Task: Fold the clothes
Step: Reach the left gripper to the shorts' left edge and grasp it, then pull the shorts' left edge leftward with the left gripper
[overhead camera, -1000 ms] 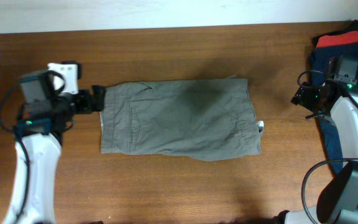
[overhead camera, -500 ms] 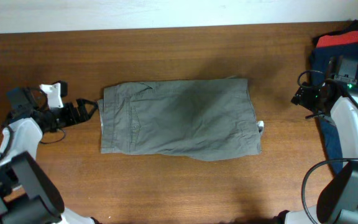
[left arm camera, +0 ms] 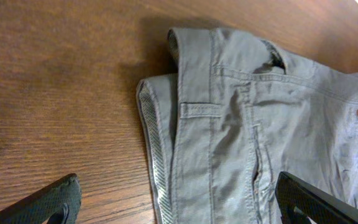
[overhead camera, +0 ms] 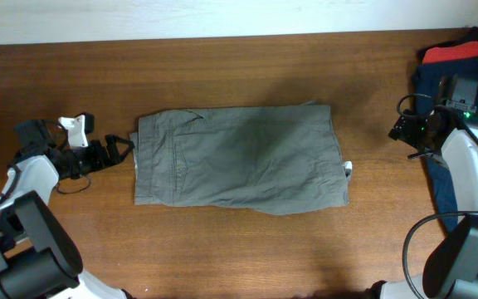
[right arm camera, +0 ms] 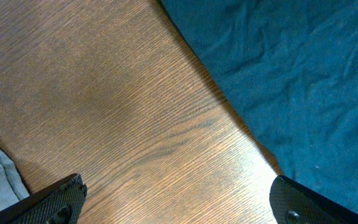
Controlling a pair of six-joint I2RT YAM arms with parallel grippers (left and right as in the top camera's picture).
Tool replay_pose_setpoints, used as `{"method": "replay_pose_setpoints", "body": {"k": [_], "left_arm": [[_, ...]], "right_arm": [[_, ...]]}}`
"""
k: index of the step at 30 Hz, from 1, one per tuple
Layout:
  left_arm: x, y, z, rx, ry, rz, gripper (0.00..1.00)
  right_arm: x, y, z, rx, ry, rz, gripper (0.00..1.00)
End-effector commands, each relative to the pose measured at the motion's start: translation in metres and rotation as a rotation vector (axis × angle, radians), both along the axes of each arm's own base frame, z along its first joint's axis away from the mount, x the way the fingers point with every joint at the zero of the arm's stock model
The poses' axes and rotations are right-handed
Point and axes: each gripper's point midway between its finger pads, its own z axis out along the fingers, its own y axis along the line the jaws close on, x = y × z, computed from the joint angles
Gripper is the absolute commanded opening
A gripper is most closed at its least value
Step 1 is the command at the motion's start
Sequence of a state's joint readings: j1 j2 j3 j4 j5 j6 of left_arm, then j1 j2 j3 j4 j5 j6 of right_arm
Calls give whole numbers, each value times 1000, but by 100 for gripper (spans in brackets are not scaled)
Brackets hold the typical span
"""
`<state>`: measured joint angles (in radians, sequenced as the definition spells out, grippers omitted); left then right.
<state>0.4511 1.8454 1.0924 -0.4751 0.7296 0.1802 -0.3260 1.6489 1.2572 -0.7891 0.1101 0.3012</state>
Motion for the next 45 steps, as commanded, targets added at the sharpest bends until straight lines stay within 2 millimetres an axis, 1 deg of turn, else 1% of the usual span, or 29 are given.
{"method": "replay_pose_setpoints", "body": {"k": [1,7,12,19,28,34,42,45], "left_arm": [[0,1,-18,-10,34,-14,99],[-4,-2,-38,-29,78,-22,99],[-8,-3,-50,-32,110,-25,99],[-8,-11,-52,-35,118,-43,99],[-9,-29,-56,-23,133,-89,99],[-12,-34,-67,67,179,-111,99],[-13,-52,-67,61,195,-143,99],[-14,-57,-70,68,206,-156,99]], "right_arm": [[-1,0,-2,-2,6,2,99],[-1,0,-2,-1,6,2,98],[-1,0,-2,-1,6,2,99],[-1,0,-2,-2,6,2,99],[-1,0,-2,-2,6,2,99],[-1,0,-2,-2,6,2,99],[-1,0,-2,-2,6,2,99],[-1,0,-2,-1,6,2,99]]}}
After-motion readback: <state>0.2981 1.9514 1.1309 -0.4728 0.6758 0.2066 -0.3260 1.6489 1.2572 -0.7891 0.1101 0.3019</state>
